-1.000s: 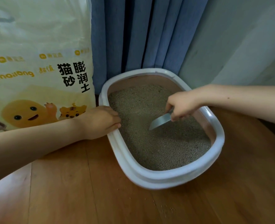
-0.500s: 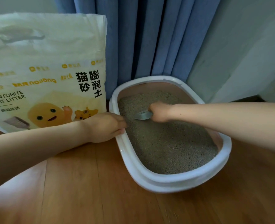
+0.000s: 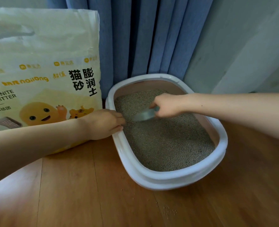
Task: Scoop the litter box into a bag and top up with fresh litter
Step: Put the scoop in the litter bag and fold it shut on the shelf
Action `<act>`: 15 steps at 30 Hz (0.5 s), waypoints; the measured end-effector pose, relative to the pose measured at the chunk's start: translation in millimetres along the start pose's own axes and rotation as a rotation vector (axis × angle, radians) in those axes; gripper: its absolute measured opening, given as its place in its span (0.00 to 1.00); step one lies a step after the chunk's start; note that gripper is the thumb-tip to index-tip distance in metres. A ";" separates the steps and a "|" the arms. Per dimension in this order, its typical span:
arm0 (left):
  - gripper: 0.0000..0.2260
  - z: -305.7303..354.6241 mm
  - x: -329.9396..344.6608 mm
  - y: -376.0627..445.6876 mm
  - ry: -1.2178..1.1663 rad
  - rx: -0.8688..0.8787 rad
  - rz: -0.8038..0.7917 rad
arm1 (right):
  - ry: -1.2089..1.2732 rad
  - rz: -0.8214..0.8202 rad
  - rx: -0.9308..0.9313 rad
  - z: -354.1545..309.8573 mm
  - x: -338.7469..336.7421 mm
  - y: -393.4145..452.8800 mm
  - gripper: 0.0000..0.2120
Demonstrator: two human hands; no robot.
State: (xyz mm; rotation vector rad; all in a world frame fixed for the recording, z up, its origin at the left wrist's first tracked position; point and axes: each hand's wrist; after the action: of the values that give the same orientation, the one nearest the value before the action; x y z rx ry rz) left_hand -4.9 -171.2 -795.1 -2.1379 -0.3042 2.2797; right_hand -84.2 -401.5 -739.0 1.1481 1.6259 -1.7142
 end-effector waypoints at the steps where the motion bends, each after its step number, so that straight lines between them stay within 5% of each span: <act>1: 0.15 0.7 -1.5 -0.6 0.004 -0.004 0.002 | 0.009 0.038 -0.017 0.8 1.6 -0.6 0.18; 8: 0.18 6.5 -17.5 -10.5 0.044 -0.028 0.008 | 0.064 0.088 -0.002 -6.1 -4.7 -6.6 0.20; 15: 0.18 16.5 -51.6 -28.9 0.097 -0.042 0.122 | 0.693 0.053 0.119 -10.0 -18.0 -6.7 0.12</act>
State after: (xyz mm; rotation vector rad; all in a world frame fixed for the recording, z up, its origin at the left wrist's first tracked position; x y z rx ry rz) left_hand -21.2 -151.9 -739.1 -2.3402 -0.2286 2.2398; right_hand -78.2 -394.0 -719.6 1.9800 1.8535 -1.4736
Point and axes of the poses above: each hand's wrist, its own y-axis towards the middle knuckle, its own x-axis out of the palm, z = x × y, and after that the axes turned 7 degrees about x, right-handed
